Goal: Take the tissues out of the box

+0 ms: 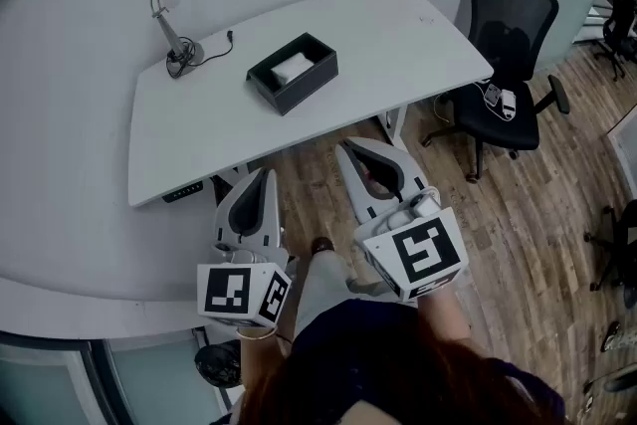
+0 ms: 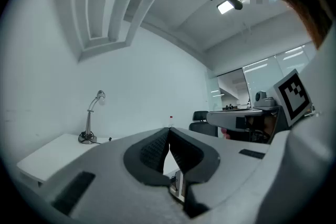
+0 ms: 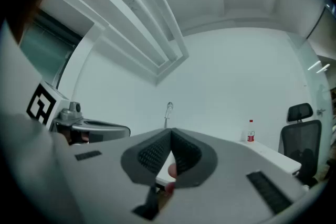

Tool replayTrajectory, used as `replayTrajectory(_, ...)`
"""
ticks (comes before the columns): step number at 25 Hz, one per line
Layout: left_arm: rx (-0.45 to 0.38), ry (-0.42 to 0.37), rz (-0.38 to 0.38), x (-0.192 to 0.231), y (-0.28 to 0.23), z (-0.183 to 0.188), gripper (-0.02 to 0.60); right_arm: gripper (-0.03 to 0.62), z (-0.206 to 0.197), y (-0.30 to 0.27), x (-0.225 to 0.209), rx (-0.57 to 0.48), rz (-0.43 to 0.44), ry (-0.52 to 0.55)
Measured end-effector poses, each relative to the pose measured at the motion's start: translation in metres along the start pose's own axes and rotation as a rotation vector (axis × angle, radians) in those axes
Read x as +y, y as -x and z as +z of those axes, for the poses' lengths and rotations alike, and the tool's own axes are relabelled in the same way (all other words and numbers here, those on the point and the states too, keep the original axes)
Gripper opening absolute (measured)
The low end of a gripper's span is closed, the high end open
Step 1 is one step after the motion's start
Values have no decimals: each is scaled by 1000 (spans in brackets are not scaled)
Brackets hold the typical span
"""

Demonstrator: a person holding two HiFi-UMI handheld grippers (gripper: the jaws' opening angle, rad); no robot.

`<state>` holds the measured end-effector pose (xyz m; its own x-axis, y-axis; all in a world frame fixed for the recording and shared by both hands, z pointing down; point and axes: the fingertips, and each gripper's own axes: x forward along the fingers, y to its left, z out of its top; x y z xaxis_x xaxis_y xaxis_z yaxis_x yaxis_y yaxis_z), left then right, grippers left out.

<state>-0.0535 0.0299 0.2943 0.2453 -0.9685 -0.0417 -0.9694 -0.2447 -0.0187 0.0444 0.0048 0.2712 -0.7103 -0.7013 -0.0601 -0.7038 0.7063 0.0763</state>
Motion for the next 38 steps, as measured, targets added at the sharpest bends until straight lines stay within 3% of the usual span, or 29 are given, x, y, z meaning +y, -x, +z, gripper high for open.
replayTrajectory(21, 16, 28, -12, 8, -48, 2, 25, 17, 2, -39, -30, 7, 26, 10)
replayTrajectory(38, 23, 37, -15, 47, -81, 3, 25, 18, -6, -96, -34, 63, 52, 26)
